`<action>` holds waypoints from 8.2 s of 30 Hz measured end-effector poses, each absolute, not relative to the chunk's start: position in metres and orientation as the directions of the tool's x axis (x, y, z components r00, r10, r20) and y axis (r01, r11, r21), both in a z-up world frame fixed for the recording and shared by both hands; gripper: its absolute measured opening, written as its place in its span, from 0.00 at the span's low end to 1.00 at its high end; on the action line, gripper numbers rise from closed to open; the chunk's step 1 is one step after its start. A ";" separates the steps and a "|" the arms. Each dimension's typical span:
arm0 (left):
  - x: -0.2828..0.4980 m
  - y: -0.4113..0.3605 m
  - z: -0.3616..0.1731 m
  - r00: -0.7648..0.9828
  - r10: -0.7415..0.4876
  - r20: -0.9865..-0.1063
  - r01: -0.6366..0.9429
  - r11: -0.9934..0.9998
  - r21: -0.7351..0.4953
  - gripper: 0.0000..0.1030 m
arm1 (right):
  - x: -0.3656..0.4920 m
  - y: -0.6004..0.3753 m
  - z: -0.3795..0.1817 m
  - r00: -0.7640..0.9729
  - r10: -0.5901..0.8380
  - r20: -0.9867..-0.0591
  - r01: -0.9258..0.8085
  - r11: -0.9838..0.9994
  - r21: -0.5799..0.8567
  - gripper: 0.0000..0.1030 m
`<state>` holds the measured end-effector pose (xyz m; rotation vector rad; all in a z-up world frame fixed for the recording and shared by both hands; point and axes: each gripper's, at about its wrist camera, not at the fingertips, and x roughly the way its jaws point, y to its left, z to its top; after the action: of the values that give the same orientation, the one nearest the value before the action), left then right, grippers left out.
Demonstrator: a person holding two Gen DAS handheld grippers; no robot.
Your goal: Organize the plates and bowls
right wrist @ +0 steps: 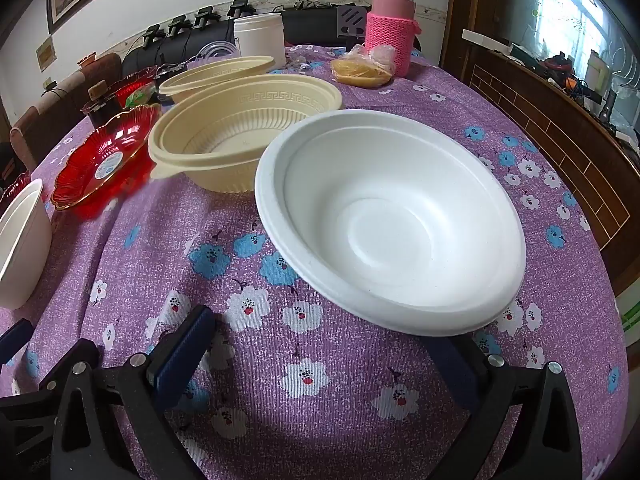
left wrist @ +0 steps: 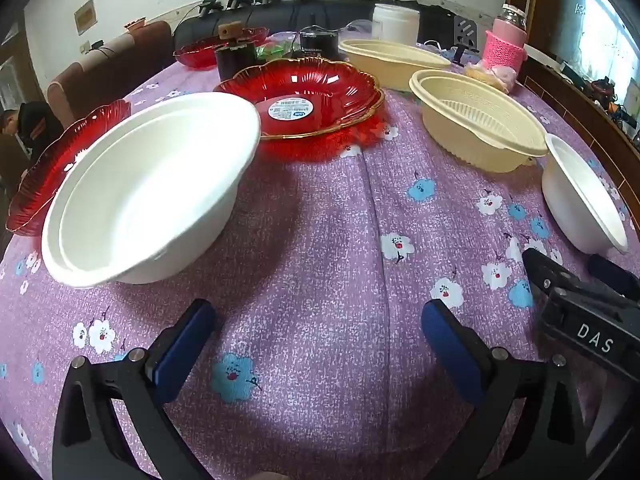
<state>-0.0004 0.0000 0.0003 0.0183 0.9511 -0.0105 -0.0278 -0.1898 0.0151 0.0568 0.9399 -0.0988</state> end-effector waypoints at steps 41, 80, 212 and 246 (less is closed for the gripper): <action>-0.005 0.000 0.002 0.544 -0.037 -0.838 0.082 0.997 0.009 1.00 | -0.028 -0.190 0.015 0.587 -0.060 -0.808 0.112 0.994 0.007 0.99; -0.277 0.158 0.295 0.986 0.153 -0.064 -0.139 0.973 0.182 1.00 | -0.191 -0.090 0.270 0.984 -0.002 -0.176 -0.042 0.969 -0.242 0.99; -0.181 0.268 0.114 0.782 0.185 -0.595 -0.396 0.885 -0.245 0.88 | 0.039 -0.018 0.023 0.361 0.526 -0.770 -0.102 0.843 0.528 0.25; -0.154 0.214 0.102 0.738 -0.017 -0.675 -0.220 0.939 -0.264 0.88 | 0.011 -0.057 0.050 0.354 0.508 -0.785 -0.198 0.861 0.468 0.09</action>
<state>-0.1540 0.2140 0.1018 -0.3402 0.7363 0.1137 0.0113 -0.0569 0.0502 0.3152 1.1219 0.4662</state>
